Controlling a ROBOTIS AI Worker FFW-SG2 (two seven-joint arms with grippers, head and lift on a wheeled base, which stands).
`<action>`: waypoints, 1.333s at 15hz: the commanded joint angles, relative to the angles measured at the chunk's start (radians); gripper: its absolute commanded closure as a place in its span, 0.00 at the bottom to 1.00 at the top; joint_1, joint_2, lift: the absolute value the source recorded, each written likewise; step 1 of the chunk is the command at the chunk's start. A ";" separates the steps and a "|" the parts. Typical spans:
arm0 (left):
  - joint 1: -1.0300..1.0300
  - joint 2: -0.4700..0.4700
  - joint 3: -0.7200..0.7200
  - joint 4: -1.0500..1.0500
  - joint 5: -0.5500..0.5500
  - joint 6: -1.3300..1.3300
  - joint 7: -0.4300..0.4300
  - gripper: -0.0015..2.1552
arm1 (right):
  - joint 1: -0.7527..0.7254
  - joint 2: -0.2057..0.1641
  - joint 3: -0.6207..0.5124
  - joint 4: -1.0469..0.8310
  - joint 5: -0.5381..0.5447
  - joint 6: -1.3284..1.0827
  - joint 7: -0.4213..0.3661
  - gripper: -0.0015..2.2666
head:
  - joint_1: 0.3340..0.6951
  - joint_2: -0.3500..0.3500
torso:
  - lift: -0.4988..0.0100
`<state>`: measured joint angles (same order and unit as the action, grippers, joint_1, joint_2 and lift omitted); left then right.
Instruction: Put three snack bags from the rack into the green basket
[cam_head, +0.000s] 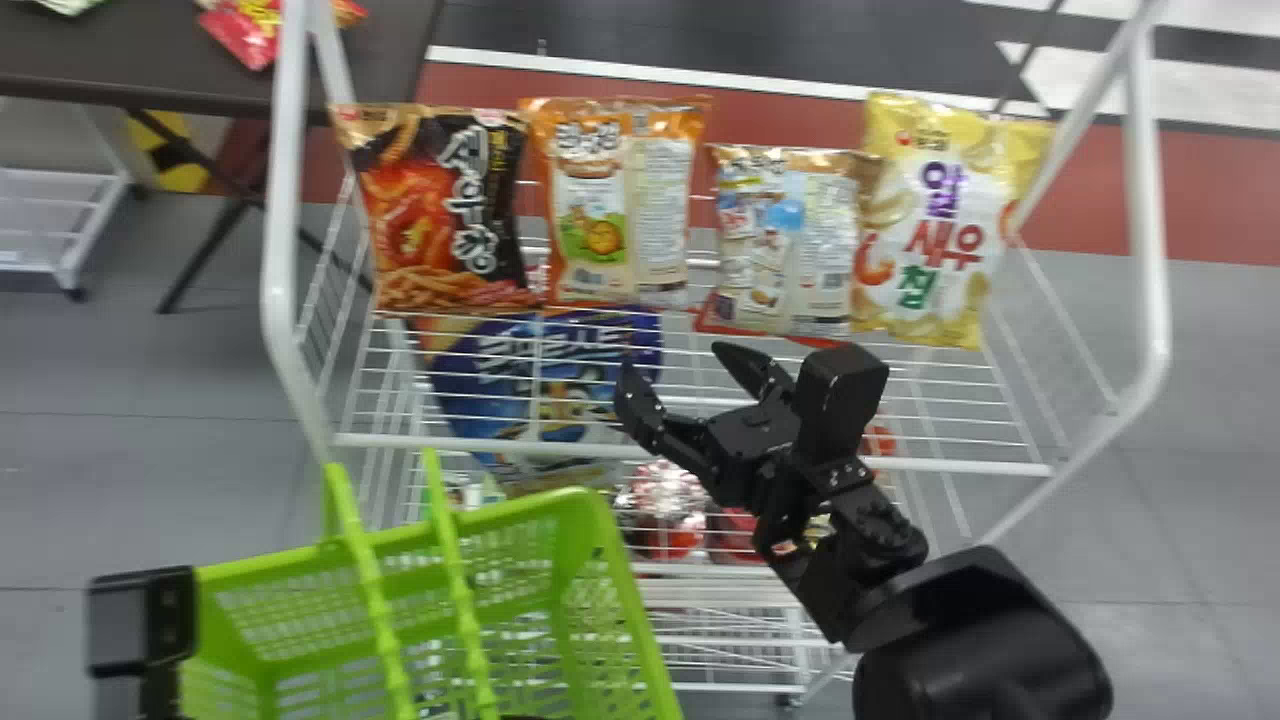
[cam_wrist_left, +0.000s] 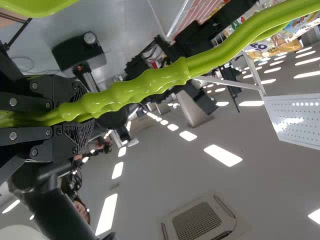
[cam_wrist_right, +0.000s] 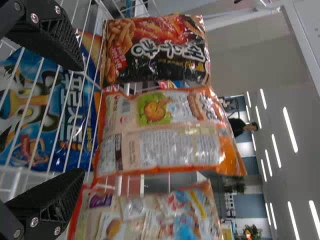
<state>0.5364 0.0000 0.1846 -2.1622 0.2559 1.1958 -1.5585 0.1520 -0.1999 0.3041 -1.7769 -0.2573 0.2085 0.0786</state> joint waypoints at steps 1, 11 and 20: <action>0.002 -0.003 -0.007 -0.002 -0.003 0.000 0.000 1.00 | -0.088 0.030 0.052 0.031 0.015 0.052 -0.002 0.04 | 1.00 0.43 | 0.98; 0.036 -0.003 0.001 -0.039 -0.003 0.000 -0.008 1.00 | -0.447 0.191 0.196 0.464 -0.019 -0.031 0.010 0.03 | 1.00 0.67 | 0.98; 0.060 -0.003 0.009 -0.071 -0.003 0.000 -0.011 1.00 | -0.575 0.201 0.260 0.633 0.023 -0.010 0.024 0.58 | 1.00 0.76 | 0.98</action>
<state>0.5930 0.0000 0.1920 -2.2293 0.2531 1.1957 -1.5693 -0.4154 0.0000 0.5674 -1.1534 -0.2348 0.1745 0.0870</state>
